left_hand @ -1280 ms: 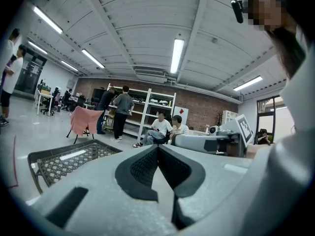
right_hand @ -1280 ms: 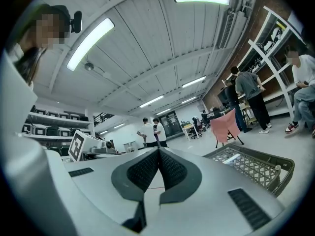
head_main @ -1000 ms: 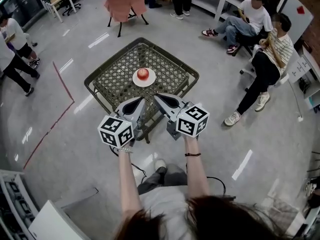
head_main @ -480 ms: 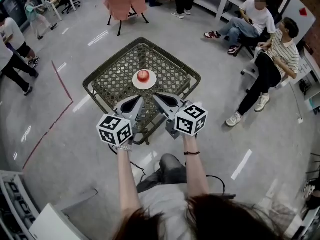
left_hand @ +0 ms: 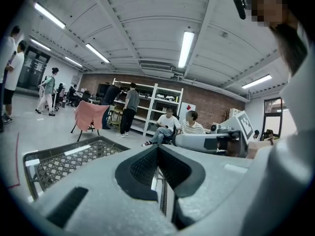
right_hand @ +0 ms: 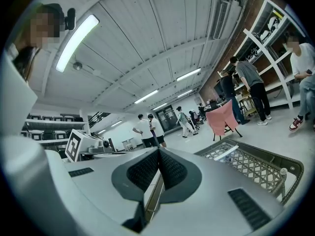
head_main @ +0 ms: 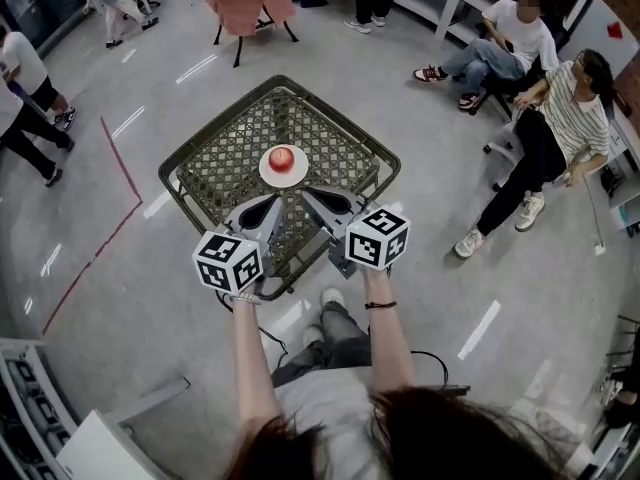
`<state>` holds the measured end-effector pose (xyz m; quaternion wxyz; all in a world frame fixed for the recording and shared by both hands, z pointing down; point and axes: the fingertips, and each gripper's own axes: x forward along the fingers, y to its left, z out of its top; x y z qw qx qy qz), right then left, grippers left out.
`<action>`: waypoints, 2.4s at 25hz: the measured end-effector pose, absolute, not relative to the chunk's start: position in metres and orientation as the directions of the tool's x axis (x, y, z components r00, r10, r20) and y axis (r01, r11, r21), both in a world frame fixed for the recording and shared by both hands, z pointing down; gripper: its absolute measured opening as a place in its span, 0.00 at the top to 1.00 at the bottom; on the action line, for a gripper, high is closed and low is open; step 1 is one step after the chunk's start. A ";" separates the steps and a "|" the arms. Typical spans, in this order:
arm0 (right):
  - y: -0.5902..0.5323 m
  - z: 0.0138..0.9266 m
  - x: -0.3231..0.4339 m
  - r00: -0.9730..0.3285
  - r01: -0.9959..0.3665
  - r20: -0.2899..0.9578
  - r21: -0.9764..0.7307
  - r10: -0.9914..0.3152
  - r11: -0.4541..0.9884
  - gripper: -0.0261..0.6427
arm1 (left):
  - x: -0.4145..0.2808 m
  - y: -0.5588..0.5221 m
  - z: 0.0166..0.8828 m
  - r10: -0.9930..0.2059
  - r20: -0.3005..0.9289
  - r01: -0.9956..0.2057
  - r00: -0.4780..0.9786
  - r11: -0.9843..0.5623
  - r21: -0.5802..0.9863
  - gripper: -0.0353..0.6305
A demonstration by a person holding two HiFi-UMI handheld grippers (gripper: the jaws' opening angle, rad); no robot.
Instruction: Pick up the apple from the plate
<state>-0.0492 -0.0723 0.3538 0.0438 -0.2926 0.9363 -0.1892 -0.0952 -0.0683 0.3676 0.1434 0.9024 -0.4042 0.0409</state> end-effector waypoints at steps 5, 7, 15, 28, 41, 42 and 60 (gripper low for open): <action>-0.100 0.361 -0.045 -0.841 -0.510 0.043 -0.396 -0.540 0.763 0.95 | -0.091 -0.092 0.376 -0.739 0.217 -0.769 0.638 -0.598 0.226 0.93; -0.111 0.362 -0.044 -0.846 -0.503 0.045 -0.403 -0.532 0.765 0.95 | -0.090 -0.102 0.379 -0.746 0.227 -0.779 0.626 -0.585 0.226 0.93; -0.147 0.370 -0.051 -0.874 -0.462 0.065 -0.424 -0.482 0.779 0.95 | -0.101 -0.133 0.386 -0.788 0.239 -0.821 0.567 -0.518 0.239 0.93; -0.193 0.380 -0.054 -0.903 -0.413 0.081 -0.435 -0.422 0.800 0.95 | -0.108 -0.175 0.399 -0.826 0.251 -0.857 0.505 -0.446 0.258 0.93; -0.223 0.407 -0.059 -0.897 -0.429 0.128 -0.476 -0.422 0.768 0.95 | -0.116 -0.195 0.435 -0.832 0.335 -0.891 0.441 -0.363 0.273 0.93; -0.226 0.409 -0.061 -0.897 -0.429 0.130 -0.481 -0.422 0.765 0.95 | -0.117 -0.198 0.438 -0.832 0.338 -0.891 0.440 -0.359 0.276 0.93; -0.264 0.499 -0.069 -0.889 -0.453 0.216 -0.531 -0.403 0.716 0.95 | -0.131 -0.237 0.521 -0.785 0.441 -0.900 0.435 -0.360 0.247 0.93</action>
